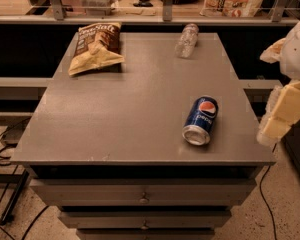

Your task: Move pepsi can near brown chip bag

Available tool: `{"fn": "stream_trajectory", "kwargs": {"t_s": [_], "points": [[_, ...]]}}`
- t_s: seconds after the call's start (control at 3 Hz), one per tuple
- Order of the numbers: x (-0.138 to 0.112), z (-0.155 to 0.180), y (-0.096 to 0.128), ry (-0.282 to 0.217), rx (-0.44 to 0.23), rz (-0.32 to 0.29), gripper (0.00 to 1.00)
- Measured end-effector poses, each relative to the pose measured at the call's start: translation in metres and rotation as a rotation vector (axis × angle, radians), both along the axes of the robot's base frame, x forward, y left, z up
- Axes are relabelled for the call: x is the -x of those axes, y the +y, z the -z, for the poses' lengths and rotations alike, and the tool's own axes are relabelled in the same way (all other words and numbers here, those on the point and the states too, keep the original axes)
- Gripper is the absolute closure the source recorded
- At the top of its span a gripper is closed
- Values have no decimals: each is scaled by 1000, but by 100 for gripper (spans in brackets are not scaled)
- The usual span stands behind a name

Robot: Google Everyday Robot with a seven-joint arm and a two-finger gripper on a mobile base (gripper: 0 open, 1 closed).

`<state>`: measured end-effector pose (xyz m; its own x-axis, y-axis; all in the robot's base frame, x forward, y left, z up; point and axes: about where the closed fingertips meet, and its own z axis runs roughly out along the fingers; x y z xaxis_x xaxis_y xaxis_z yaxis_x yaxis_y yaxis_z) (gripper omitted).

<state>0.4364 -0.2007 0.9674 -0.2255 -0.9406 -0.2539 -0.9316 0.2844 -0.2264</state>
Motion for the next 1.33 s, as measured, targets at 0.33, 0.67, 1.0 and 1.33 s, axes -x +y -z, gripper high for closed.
{"fn": "stream_trajectory", "kwargs": {"t_s": [0.33,0.67,1.0,1.33], "points": [[-3,20,32,30,-83,4,0],[-16,40,61,60,-169,12,0],[-36,63,75,88,-257,39,0],[-50,79,75,97,-312,75,0]]}}
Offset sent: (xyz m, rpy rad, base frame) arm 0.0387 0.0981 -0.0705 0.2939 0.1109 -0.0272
